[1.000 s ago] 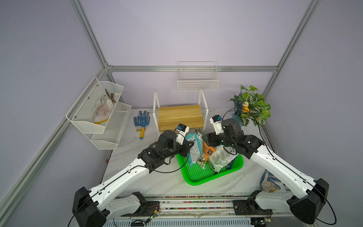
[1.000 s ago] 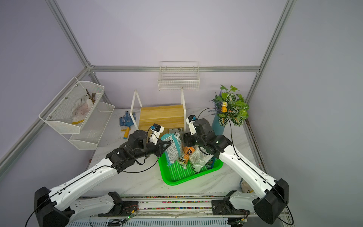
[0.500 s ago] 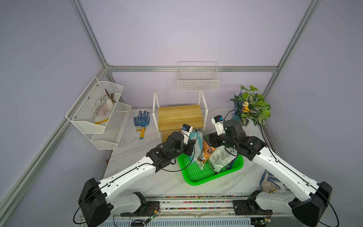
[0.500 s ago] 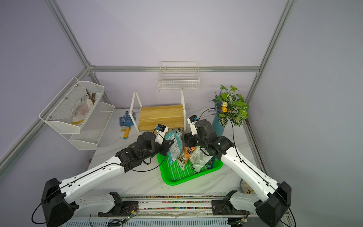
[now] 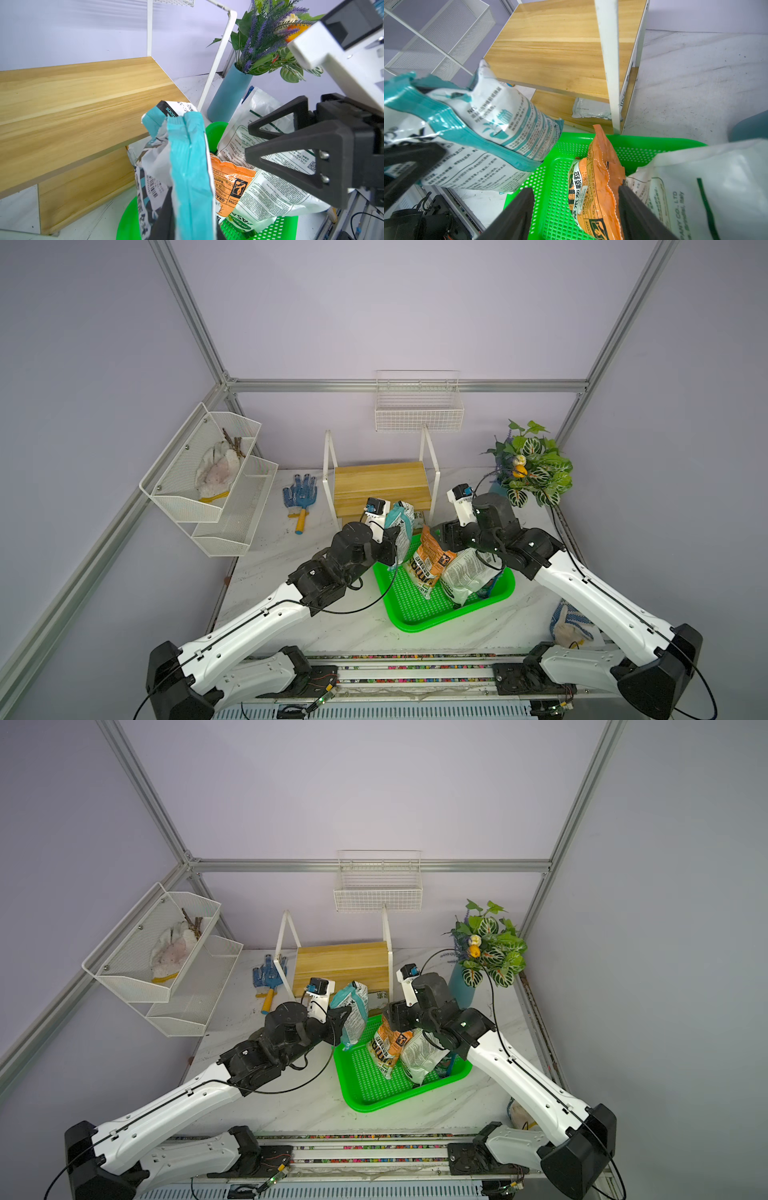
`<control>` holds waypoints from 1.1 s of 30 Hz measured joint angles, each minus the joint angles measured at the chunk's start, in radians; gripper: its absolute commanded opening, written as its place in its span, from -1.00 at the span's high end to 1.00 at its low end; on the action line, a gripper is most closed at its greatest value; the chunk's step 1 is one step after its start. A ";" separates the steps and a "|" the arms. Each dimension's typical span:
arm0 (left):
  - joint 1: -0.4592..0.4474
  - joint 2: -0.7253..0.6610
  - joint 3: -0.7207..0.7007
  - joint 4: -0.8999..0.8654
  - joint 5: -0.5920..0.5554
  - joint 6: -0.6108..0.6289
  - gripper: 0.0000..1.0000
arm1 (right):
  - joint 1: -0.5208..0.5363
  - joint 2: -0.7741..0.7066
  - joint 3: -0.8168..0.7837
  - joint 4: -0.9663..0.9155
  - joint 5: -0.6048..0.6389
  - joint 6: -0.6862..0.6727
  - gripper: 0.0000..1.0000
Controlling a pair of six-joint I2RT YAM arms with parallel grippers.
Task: Take down the fertilizer bag from the shelf
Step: Place the fertilizer bag in the storage box.
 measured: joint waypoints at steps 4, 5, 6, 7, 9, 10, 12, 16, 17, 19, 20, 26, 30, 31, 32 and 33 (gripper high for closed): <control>0.000 0.070 -0.022 0.004 0.034 -0.004 1.00 | 0.000 0.000 0.000 0.000 0.000 0.000 -0.39; -0.001 0.088 -0.031 0.005 0.044 -0.005 1.00 | 0.000 0.000 0.000 0.000 0.000 0.000 -0.39; -0.001 0.103 -0.041 0.009 0.053 -0.005 1.00 | 0.000 0.000 0.000 0.000 0.000 0.000 -0.39; -0.002 0.115 -0.050 0.011 0.057 -0.005 1.00 | 0.000 0.000 0.000 0.000 0.000 0.000 -0.39; -0.002 0.134 -0.068 0.020 0.056 -0.008 1.00 | 0.000 0.000 0.000 0.000 0.000 0.000 -0.39; 0.000 0.139 -0.075 0.023 0.054 -0.010 1.00 | 0.000 0.000 0.000 0.000 0.000 0.000 -0.39; -0.001 0.144 -0.087 0.025 0.044 -0.019 1.00 | 0.000 0.000 0.000 0.000 0.000 0.000 -0.39; -0.001 0.147 -0.092 0.031 0.029 -0.039 0.71 | 0.000 0.000 0.000 0.000 0.001 0.000 -0.39; -0.001 0.150 -0.092 0.030 0.023 -0.043 0.48 | 0.000 0.000 0.000 0.000 0.000 0.000 -0.39; -0.001 0.159 -0.092 0.031 0.013 -0.066 0.10 | 0.000 0.000 0.000 0.000 0.000 0.000 -0.39; -0.001 0.163 -0.092 0.029 0.008 -0.075 -0.18 | 0.000 0.000 0.000 0.000 0.000 0.000 -0.39; -0.001 0.167 -0.091 0.014 -0.011 -0.111 -1.00 | 0.000 0.000 0.000 0.000 0.000 0.000 -0.39; -0.001 0.150 -0.091 0.000 -0.050 -0.107 -1.00 | 0.000 0.000 0.000 0.000 0.000 0.000 -0.39; -0.001 0.142 -0.091 -0.005 -0.059 -0.104 -1.00 | 0.000 0.000 0.000 0.000 0.000 0.000 -0.39; -0.001 0.129 -0.091 -0.008 -0.073 -0.097 -1.00 | 0.000 0.000 0.000 0.000 0.000 0.000 -0.39; -0.001 0.115 -0.090 -0.011 -0.086 -0.091 -1.00 | 0.000 0.000 0.000 0.000 0.000 0.000 -0.39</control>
